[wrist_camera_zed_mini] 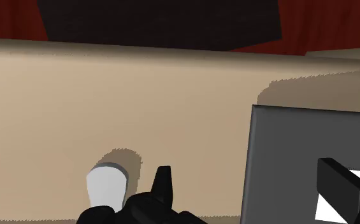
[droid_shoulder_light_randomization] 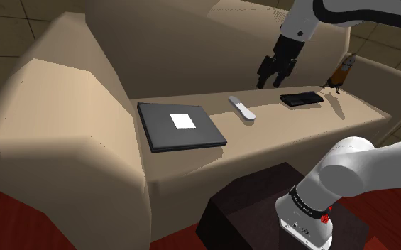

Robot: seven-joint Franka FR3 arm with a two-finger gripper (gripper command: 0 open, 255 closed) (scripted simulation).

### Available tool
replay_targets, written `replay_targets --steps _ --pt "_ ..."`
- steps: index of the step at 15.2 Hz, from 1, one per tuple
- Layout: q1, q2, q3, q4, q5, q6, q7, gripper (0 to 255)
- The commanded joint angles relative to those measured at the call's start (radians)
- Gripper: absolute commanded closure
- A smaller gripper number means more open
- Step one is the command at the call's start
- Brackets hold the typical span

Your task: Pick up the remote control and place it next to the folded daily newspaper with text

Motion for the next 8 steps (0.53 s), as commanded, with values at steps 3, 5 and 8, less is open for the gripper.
replay_targets --steps 3,5,8 --pt "-0.012 0.035 -0.019 -0.022 -0.018 0.055 -0.025 0" --pt "-0.024 0.074 -0.039 -0.039 -0.036 0.110 -0.049 0" --pt "-0.042 0.141 -0.068 -0.055 -0.059 0.192 -0.084 0"
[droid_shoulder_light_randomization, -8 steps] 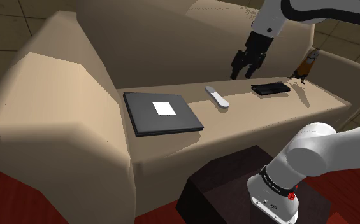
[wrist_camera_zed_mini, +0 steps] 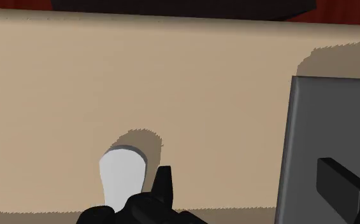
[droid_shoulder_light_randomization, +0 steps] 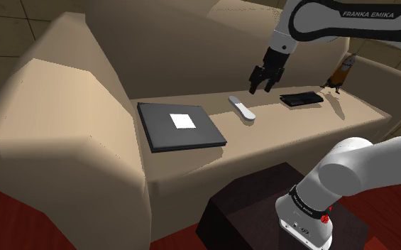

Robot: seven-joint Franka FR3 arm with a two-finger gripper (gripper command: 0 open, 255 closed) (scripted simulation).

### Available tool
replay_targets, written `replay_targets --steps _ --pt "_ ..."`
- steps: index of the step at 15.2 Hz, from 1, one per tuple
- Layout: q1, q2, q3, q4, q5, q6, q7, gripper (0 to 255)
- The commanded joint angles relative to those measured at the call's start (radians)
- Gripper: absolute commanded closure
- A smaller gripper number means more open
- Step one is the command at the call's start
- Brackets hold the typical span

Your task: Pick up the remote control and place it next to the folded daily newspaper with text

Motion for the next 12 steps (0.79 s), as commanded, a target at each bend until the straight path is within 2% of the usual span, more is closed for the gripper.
replay_targets --steps 1,12 --pt "-0.011 0.047 -0.018 -0.005 -0.015 0.053 -0.022 0" --pt "-0.066 0.375 -0.122 0.049 -0.060 0.330 -0.144 0"
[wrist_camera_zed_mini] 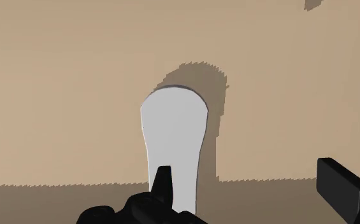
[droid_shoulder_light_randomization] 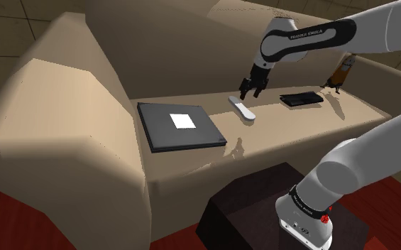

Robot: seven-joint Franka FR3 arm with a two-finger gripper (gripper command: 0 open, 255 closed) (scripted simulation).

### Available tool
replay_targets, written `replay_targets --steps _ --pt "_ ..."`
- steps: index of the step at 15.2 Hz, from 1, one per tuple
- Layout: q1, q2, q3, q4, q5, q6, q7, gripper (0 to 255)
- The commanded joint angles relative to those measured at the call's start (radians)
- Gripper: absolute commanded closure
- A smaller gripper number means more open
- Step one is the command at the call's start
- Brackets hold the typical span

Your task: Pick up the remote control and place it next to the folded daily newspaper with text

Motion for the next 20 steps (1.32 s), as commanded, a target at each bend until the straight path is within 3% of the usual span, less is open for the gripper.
replay_targets --steps 1,7,15,20 --pt "-0.007 0.068 -0.015 0.023 -0.001 0.047 -0.019 0" --pt "-0.034 0.278 -0.060 0.124 0.019 0.157 -0.093 0" --pt "-0.036 0.342 -0.060 0.086 0.036 0.258 -0.105 0" --pt "-0.036 0.342 -0.060 0.086 0.036 0.258 -0.105 0"
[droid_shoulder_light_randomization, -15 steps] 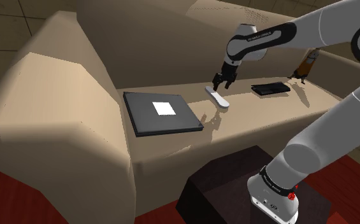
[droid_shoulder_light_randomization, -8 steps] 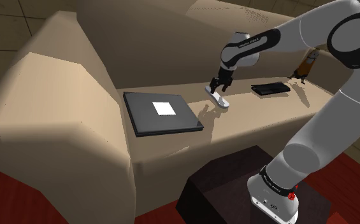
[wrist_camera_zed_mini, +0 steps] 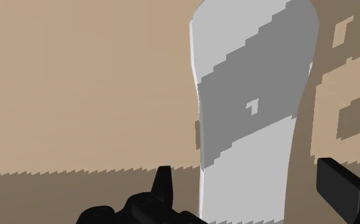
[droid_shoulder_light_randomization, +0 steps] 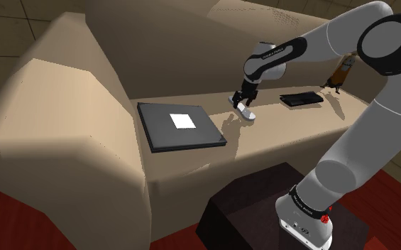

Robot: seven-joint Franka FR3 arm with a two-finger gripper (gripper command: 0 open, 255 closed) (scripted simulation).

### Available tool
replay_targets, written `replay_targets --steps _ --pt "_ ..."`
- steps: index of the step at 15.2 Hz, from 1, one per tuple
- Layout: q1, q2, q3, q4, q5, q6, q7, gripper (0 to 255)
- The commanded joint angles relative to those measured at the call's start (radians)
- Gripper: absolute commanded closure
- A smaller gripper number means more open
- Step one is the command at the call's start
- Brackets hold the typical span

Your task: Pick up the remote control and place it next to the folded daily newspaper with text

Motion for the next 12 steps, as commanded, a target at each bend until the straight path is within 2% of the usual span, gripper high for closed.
replay_targets --steps 1,3,4,12 --pt "0.000 0.000 0.000 0.000 0.000 0.001 0.000 0" --pt "0.000 0.000 0.000 0.000 0.000 0.001 0.000 0" --pt "0.000 0.000 0.000 0.000 0.000 0.001 0.000 255" --pt "0.000 0.000 0.000 0.000 0.000 0.000 0.000 255"
